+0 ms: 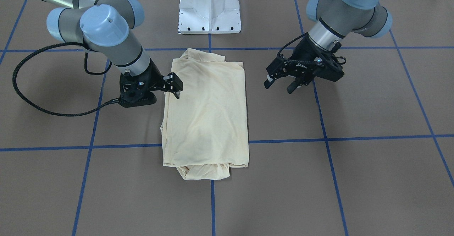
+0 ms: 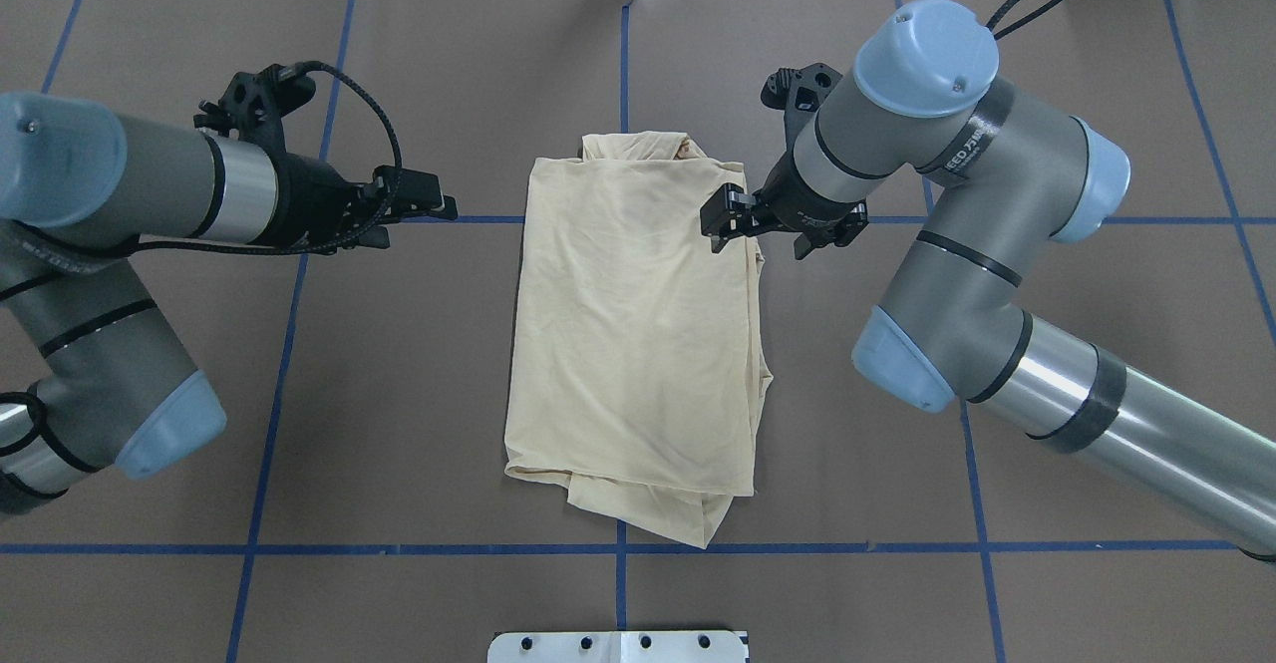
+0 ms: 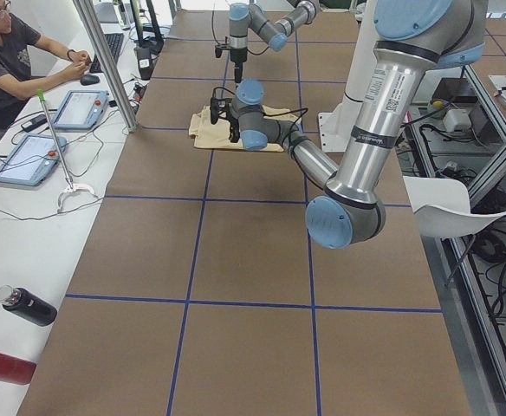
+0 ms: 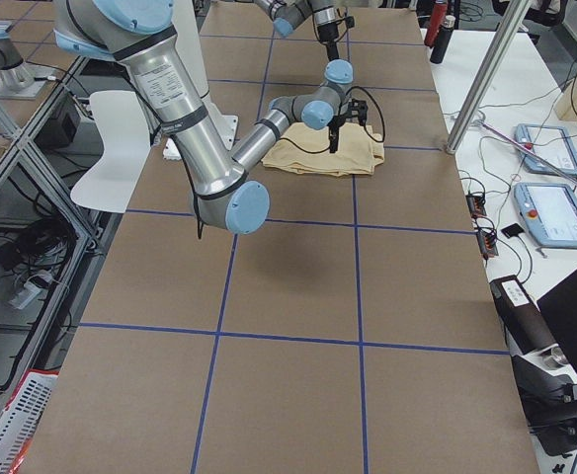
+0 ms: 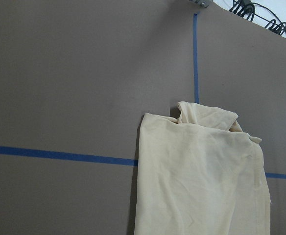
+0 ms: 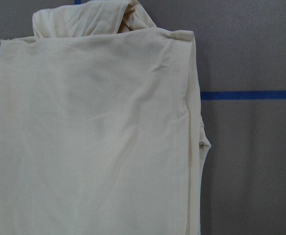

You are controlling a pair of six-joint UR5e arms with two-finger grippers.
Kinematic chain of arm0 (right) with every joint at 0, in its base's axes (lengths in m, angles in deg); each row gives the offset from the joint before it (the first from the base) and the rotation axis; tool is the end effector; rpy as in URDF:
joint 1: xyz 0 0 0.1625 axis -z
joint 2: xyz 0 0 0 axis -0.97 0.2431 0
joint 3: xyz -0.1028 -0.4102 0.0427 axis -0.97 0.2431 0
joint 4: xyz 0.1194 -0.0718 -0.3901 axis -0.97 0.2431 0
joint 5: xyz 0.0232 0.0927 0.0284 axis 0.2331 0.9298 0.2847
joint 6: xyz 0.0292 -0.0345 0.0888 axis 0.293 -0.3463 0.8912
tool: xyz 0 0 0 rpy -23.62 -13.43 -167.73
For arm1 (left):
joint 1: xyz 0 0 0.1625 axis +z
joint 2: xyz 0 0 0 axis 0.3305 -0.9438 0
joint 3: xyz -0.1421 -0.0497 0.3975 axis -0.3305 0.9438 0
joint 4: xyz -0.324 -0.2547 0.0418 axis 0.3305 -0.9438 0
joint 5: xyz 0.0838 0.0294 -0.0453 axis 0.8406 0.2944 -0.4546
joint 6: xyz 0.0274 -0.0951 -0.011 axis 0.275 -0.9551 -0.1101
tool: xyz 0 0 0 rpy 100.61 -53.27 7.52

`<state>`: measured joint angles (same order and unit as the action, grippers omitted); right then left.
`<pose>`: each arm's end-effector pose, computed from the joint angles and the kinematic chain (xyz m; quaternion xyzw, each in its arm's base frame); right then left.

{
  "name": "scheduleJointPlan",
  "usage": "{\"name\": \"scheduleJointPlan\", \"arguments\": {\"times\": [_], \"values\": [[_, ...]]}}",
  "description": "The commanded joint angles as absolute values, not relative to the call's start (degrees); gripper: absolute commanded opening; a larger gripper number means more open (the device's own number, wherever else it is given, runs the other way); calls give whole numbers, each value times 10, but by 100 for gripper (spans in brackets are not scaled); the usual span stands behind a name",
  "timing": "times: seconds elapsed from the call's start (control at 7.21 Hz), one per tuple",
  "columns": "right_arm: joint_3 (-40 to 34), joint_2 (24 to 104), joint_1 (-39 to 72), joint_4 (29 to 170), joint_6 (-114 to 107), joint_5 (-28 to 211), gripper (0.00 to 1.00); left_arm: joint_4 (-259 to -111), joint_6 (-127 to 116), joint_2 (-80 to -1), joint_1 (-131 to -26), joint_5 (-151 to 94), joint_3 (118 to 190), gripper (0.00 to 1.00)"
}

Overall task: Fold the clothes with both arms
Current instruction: 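Lower the left gripper to the shirt's near corner while the right gripper hovers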

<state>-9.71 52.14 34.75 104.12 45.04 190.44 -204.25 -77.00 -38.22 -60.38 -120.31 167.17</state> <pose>-0.4346 -0.4870 0.2400 0.0105 -0.4770 0.0100 0.8788 0.3710 -0.4481 0.2870 0.0870 0.6217 -0.1262 0.7681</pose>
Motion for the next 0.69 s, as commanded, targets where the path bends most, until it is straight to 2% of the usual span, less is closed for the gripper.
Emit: {"name": "scheduleJointPlan", "arguments": {"times": [0.0,0.55], "values": [[-149,546,358,1040,505,1913,100,-2093,-860,-357,-545,-1176,1670,99],[-149,545,379,1033,523,1907,100,-2069,-930,-365,-426,-1101,1669,99]]}}
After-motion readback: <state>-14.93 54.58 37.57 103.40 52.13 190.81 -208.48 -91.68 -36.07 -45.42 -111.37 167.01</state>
